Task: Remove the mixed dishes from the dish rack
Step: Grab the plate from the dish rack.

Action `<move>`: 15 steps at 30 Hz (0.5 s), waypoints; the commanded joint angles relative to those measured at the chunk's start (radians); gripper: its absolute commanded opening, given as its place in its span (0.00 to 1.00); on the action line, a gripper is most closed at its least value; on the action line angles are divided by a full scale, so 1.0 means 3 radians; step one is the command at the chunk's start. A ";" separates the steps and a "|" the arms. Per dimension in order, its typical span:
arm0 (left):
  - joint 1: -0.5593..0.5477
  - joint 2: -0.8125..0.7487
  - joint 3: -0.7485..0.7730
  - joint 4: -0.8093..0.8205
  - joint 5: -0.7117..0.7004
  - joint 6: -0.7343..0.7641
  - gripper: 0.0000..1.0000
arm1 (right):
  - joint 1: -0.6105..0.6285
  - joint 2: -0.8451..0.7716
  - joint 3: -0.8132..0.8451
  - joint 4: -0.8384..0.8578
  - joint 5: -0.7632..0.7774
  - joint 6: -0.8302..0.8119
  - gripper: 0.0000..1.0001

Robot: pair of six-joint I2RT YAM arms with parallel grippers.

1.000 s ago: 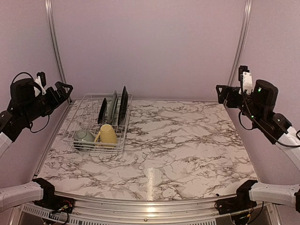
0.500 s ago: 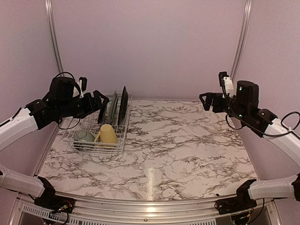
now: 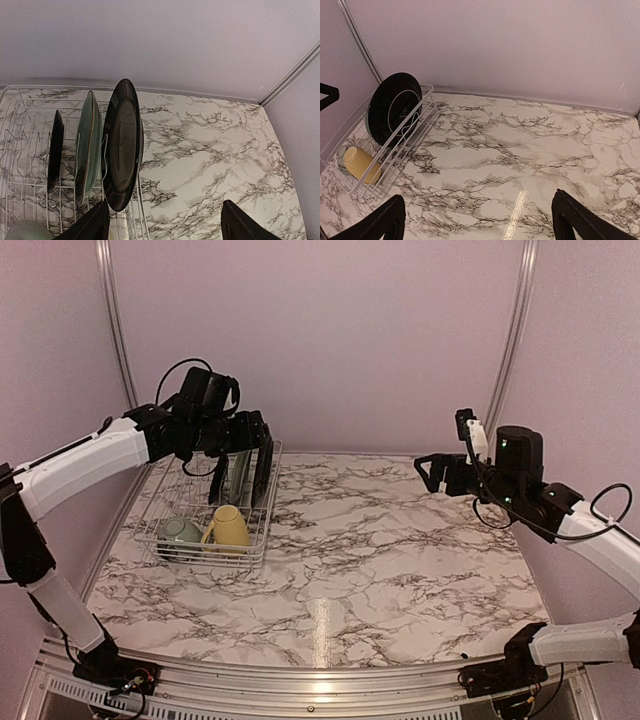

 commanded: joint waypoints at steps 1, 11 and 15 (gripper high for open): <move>-0.0017 0.0359 0.0322 -0.0407 -0.0199 0.0167 0.78 | 0.0029 -0.0100 -0.0030 0.0055 -0.0007 0.0039 0.99; -0.0017 0.1020 0.0813 -0.0598 -0.0251 0.0262 0.65 | 0.0033 -0.0205 -0.0135 0.0079 0.0128 0.0038 0.98; -0.0018 0.1235 0.1058 -0.0746 -0.0446 0.0322 0.63 | 0.0032 -0.0205 -0.0166 0.0090 0.0146 0.0040 0.98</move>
